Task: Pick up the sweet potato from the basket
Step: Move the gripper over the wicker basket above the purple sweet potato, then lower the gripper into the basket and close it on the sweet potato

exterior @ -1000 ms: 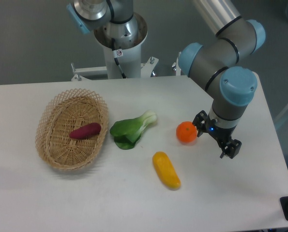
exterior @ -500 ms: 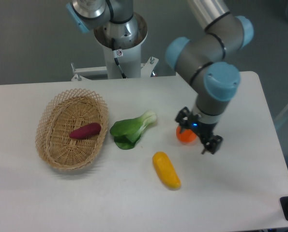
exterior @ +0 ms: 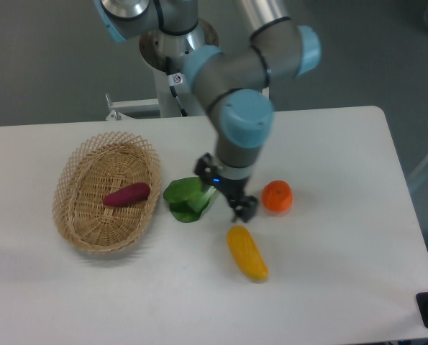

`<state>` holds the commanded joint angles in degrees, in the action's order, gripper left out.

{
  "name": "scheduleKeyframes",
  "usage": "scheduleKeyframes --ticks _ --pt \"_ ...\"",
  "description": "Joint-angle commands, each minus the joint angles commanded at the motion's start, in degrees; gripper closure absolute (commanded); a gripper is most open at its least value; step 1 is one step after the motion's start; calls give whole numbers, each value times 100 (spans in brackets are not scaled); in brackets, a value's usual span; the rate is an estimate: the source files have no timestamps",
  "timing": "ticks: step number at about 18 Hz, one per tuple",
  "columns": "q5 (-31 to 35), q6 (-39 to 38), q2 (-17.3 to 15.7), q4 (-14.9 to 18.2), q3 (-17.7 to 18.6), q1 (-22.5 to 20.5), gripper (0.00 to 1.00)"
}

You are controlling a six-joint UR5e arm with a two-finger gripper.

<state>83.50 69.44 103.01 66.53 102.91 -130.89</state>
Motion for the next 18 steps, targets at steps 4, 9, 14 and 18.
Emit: scheduleKeyframes --ticks 4,9,14,18 --pt "9 -430 -176 -61 388 598 0" --pt "9 -764 -80 -131 528 933 0" --pt "70 -1476 385 -957 546 1372 0" --pt "88 -1591 492 -1002 668 1469 0"
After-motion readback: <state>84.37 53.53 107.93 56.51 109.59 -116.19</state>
